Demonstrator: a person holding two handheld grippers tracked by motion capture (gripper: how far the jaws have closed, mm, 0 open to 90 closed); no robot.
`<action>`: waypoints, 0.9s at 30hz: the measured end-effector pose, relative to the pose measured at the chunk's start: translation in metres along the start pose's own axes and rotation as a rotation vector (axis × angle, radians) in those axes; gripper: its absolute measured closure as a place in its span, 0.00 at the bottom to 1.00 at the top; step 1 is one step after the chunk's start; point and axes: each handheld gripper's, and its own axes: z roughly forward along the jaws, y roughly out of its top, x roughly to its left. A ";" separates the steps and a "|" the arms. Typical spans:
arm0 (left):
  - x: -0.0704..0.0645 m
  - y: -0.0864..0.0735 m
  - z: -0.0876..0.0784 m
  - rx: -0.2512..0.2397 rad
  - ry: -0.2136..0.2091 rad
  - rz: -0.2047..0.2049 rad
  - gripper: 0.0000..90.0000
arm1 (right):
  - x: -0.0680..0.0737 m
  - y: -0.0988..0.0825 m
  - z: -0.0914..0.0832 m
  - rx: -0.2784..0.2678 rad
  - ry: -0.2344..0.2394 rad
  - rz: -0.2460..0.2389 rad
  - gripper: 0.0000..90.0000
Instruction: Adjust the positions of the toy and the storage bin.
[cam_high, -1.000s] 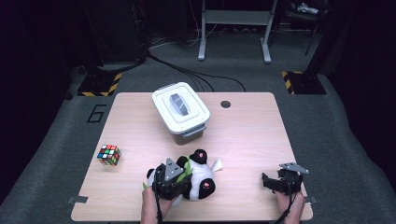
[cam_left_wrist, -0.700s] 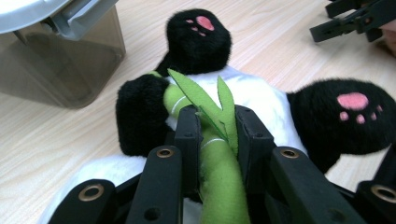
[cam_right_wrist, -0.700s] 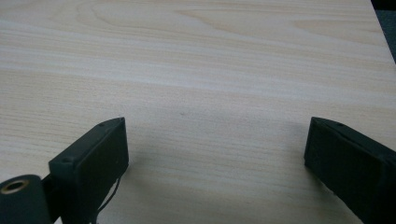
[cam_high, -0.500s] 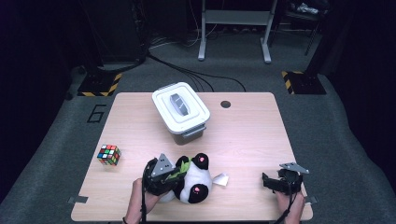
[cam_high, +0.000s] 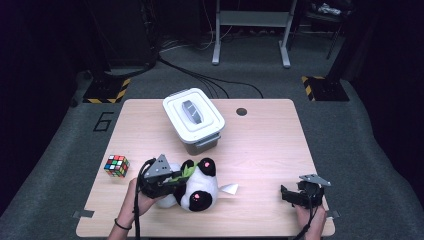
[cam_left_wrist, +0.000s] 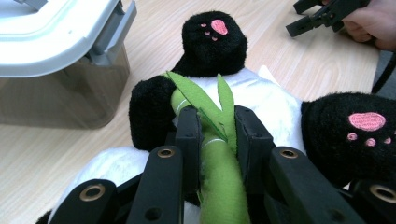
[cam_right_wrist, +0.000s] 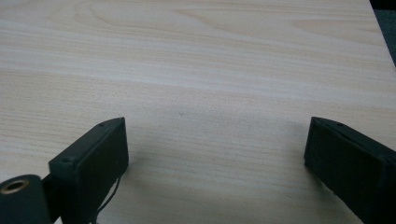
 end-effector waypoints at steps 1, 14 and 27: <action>0.004 0.000 -0.001 -0.001 -0.004 0.003 0.83 | 0.000 0.000 0.000 0.003 -0.002 0.006 0.06; 0.037 0.003 -0.007 0.044 -0.063 0.074 0.82 | 0.000 0.000 0.000 0.002 -0.004 0.000 0.06; 0.018 -0.030 0.011 0.010 0.130 -0.138 0.55 | 0.001 0.000 0.001 0.003 -0.011 -0.009 0.06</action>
